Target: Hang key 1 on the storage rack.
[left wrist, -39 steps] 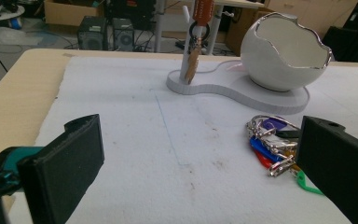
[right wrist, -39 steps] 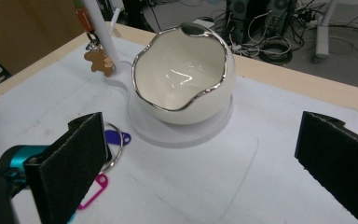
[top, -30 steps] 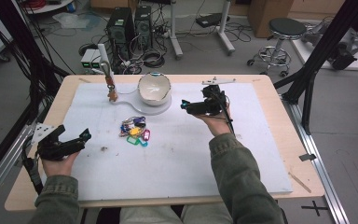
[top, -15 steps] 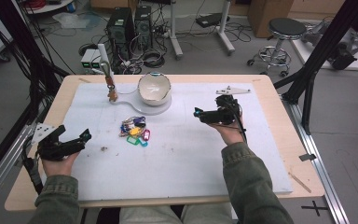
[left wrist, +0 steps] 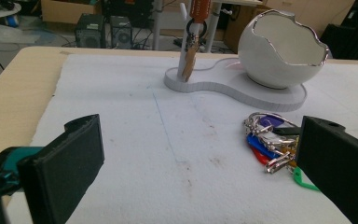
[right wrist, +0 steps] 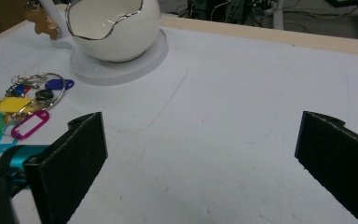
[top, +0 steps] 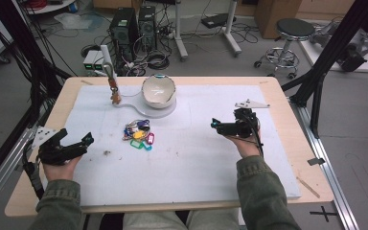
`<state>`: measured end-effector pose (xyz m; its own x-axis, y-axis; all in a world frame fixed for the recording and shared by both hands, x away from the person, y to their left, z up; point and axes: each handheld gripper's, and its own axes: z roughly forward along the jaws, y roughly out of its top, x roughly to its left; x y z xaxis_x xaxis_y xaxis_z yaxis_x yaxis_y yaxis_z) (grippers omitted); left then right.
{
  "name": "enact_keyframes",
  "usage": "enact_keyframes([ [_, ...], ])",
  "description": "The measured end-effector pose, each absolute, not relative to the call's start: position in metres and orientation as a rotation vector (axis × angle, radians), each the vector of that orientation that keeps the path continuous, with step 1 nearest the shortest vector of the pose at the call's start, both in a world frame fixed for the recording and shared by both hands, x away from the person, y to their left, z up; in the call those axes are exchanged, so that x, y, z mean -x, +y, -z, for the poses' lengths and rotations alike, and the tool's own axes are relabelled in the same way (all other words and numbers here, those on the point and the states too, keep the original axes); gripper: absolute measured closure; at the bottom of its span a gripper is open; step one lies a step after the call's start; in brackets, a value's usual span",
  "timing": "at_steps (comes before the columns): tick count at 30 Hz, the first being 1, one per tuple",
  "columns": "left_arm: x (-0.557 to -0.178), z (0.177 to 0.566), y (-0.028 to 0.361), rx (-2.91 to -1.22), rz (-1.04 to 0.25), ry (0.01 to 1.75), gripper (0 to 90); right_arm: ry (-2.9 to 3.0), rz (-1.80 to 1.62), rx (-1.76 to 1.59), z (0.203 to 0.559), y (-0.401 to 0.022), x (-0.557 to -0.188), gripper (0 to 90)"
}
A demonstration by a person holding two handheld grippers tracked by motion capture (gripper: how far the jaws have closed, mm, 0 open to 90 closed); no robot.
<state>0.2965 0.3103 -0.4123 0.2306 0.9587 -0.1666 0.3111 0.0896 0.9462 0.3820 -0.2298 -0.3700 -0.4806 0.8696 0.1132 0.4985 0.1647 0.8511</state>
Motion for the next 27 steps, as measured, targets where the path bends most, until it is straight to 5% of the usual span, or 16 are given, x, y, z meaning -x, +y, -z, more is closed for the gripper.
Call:
enact_keyframes([
  [27, -0.297, 0.412, 0.31, -1.43, -0.762, 1.283, 1.7, 1.89, -1.261, -1.36, 0.399, -0.281, -0.345, 1.3],
])
